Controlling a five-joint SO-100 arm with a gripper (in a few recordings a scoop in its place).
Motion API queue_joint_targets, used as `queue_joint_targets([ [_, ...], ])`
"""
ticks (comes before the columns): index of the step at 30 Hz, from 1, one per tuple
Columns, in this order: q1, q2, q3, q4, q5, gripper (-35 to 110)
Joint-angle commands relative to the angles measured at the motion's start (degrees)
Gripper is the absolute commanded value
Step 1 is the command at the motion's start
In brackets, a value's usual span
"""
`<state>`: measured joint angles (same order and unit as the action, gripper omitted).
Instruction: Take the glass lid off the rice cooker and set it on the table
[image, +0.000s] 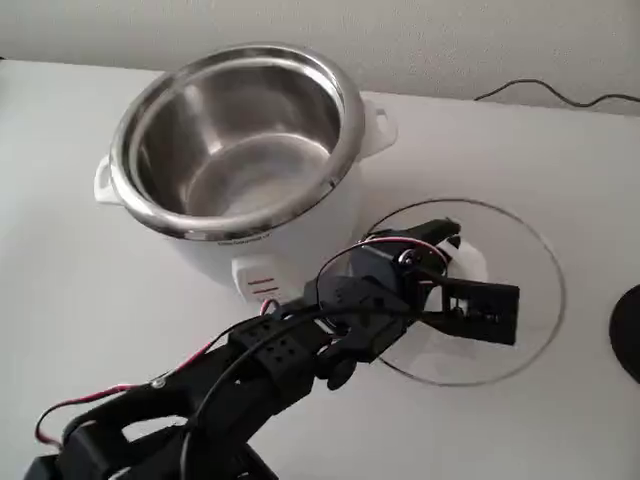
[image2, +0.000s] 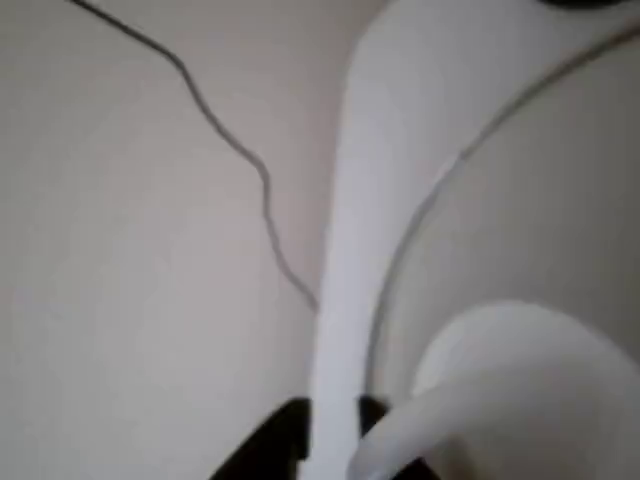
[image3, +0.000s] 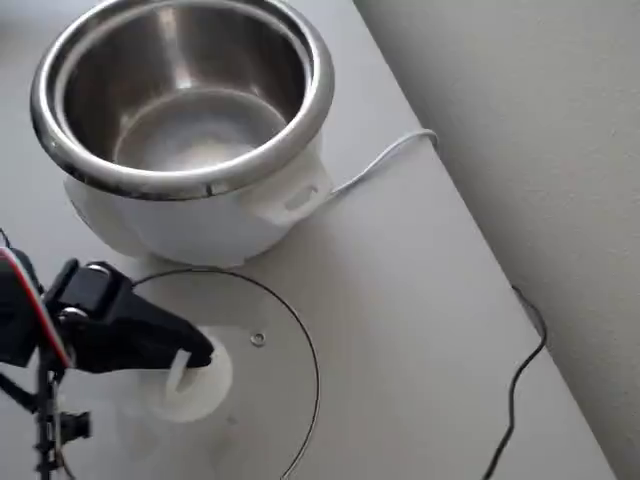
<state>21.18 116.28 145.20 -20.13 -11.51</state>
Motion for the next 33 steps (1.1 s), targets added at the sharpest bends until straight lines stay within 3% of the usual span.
queue_joint_targets([
  [1, 0.44, -0.88, -3.43, -9.14, -2.29, 8],
  [6, 0.53, -5.36, -3.78, -15.12, -2.81, 15],
  [10, 0.44, -8.79, -4.57, -17.93, -2.72, 29],
  [33, 0.35, -16.08, -6.50, -17.75, -6.42, 58],
])
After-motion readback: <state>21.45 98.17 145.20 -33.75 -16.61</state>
